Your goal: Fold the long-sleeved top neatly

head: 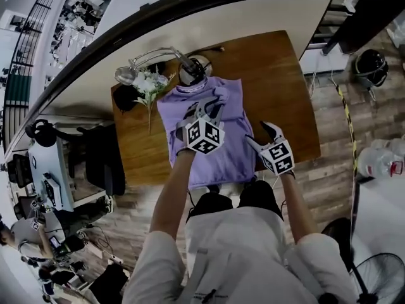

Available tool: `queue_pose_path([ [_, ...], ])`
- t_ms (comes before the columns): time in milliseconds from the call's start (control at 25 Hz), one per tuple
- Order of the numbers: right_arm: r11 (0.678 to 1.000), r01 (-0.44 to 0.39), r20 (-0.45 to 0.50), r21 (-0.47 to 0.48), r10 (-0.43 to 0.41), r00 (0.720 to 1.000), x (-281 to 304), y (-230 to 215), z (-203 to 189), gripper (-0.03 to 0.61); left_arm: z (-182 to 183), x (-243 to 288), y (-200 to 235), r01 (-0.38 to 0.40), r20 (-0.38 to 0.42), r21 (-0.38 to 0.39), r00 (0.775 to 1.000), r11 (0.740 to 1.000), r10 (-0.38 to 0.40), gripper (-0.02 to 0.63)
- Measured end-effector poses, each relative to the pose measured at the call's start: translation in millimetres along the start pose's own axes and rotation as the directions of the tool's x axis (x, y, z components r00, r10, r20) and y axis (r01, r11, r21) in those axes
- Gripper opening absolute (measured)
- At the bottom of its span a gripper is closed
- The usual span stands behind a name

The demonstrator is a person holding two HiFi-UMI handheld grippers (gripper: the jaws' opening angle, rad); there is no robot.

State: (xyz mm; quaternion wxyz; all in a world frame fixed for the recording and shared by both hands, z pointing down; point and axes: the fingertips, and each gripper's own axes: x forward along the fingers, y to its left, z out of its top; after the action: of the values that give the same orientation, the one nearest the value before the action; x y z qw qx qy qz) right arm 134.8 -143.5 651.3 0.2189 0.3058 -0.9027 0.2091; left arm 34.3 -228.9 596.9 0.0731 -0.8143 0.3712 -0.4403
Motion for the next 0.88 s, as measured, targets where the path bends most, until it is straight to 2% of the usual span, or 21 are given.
queue_pose_path([
  [240, 0.998, 0.055, -0.015, 0.013, -0.055, 0.998, -31, -27, -12, 0.311, -2, 42, -31, 0.072, -0.059, 0.080, 0.996, 0.994, -0.067, 0.066],
  [440, 0.995, 0.096, -0.027, 0.020, -0.096, 0.995, -52, -40, -21, 0.311, -6, 69, -64, 0.151, -0.121, 0.194, 0.984, 0.969, -0.129, 0.067],
  [520, 0.994, 0.109, -0.033, 0.025, -0.108, 0.994, -59, -44, -25, 0.311, -6, 76, -75, 0.175, -0.136, 0.216, 0.980, 0.960, -0.148, 0.069],
  [720, 0.991, 0.130, -0.039, 0.038, -0.129, 0.991, -68, -50, -31, 0.311, 0, 87, -87, 0.179, -0.137, 0.234, 0.979, 0.956, -0.150, 0.151],
  [880, 0.991, 0.124, -0.039, 0.048, -0.122, 0.992, -62, -46, -31, 0.311, 2, 82, -82, 0.136, -0.098, 0.159, 0.988, 0.978, -0.121, 0.206],
])
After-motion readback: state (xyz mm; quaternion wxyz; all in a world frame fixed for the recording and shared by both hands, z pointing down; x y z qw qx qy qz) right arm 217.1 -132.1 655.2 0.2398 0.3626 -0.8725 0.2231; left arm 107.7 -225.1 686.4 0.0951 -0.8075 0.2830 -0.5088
